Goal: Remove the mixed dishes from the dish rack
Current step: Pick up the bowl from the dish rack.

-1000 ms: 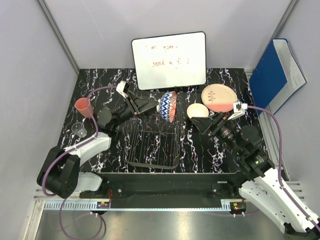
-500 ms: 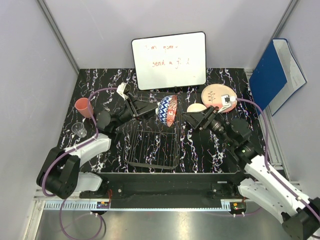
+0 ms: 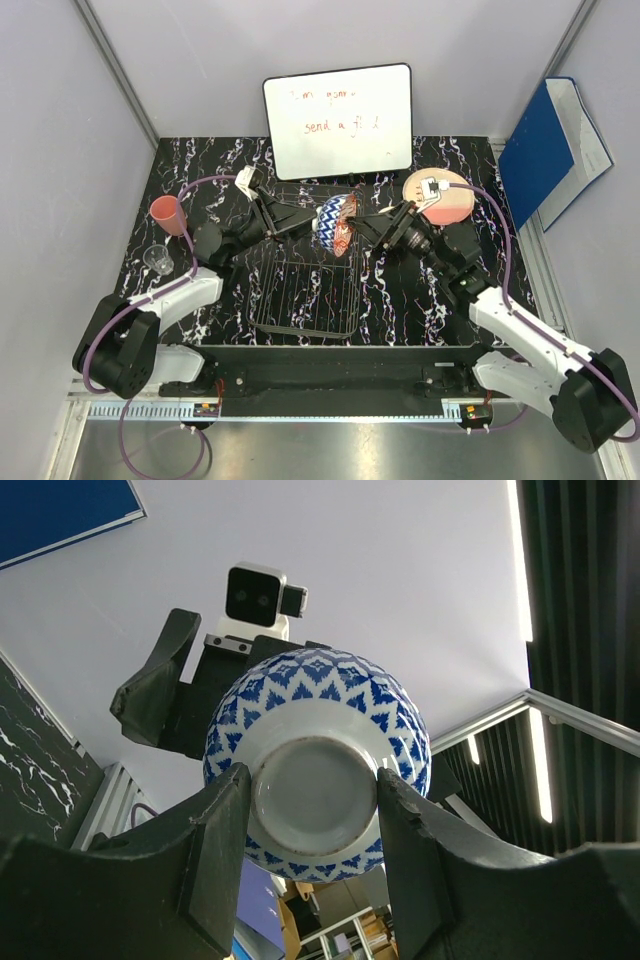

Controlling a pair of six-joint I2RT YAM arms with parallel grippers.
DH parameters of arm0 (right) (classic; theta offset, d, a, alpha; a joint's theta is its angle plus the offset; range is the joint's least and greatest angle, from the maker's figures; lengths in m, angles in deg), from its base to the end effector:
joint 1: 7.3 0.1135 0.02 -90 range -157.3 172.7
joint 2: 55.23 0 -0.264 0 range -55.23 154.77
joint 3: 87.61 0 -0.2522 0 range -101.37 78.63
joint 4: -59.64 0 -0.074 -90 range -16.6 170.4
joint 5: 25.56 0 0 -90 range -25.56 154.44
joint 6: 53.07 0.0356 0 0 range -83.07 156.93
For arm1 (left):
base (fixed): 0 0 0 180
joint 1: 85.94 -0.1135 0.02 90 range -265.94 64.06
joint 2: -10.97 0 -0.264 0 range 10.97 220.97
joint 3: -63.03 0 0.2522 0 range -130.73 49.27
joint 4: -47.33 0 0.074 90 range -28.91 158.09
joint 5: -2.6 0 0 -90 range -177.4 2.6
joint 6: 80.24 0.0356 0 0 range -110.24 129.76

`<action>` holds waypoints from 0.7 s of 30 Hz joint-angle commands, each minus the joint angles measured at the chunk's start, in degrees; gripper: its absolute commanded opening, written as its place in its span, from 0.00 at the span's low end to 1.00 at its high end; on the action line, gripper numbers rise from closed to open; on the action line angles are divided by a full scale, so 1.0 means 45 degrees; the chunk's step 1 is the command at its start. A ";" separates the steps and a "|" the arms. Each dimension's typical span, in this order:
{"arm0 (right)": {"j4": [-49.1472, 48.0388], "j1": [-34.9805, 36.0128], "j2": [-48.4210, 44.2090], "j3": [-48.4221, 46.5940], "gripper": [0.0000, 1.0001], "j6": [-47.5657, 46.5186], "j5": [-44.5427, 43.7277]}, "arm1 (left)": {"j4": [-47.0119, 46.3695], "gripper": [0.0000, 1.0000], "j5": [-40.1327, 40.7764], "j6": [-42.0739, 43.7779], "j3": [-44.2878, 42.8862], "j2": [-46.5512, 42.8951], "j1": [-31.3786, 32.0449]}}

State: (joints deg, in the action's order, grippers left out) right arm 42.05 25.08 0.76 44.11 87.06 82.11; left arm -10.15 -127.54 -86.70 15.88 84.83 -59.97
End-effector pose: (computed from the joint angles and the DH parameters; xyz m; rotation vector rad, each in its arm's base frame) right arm 0.1872 0.1315 0.3170 -0.0435 1.5611 1.3837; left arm 0.2227 -0.1340 0.3055 -0.0661 1.5051 -2.1770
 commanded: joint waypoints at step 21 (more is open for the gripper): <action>-0.3483 0.0089 0.1993 -0.1098 0.00 0.0912 0.1913 | -0.4597 0.00 0.0092 -0.0242 -0.0237 0.0225 0.0243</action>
State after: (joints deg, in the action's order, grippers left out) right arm 26.73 25.17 10.81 41.77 91.41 89.54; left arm -11.46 -126.40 -89.17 15.90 85.03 -59.62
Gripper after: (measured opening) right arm 0.031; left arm 0.521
